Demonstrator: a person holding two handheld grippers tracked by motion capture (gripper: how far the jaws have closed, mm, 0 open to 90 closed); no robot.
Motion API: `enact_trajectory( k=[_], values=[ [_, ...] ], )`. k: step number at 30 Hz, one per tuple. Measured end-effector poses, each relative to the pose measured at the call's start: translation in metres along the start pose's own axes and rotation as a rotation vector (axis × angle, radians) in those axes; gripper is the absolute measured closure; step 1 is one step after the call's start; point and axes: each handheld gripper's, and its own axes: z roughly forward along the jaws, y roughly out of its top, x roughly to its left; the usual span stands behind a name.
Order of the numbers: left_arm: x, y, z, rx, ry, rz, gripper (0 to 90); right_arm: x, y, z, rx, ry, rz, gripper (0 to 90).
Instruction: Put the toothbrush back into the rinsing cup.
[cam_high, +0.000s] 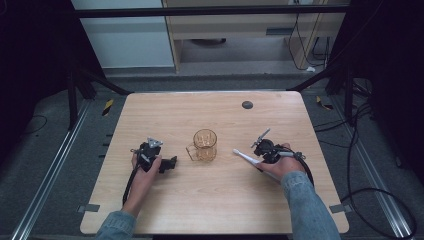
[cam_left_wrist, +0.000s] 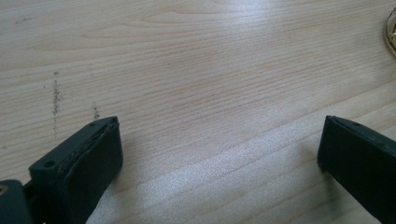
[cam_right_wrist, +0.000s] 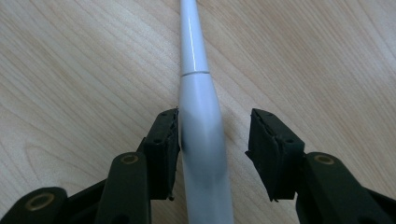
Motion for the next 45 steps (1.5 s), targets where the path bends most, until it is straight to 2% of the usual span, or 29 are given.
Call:
enact_trajectory(
  k=[27,30,32,36,37,42,45],
  values=[
    [0.0,0.0,0.0,0.0,0.0,0.0,0.0,0.001,0.003,0.011,0.051,0.037,-0.026,62.3],
    [0.0,0.0,0.0,0.0,0.0,0.0,0.0,0.001,0.003,0.012,0.06,0.044,-0.013,63.2],
    [0.0,0.0,0.0,0.0,0.0,0.001,0.0,0.0,0.004,0.012,0.062,0.044,-0.027,64.1],
    [0.0,0.0,0.0,0.0,-0.001,0.001,0.0,0.0,0.005,0.011,0.069,0.056,-0.027,66.5],
    [0.0,0.0,0.0,0.0,-0.001,0.002,0.0,0.001,0.005,0.011,0.074,0.059,-0.015,66.6],
    [0.0,0.0,0.0,0.0,-0.001,0.002,0.0,0.0,0.004,0.005,0.065,0.058,-0.027,66.8],
    [0.0,0.0,0.0,0.0,-0.001,0.002,0.0,-0.002,0.004,0.0,0.053,0.053,-0.008,66.9]
  ],
)
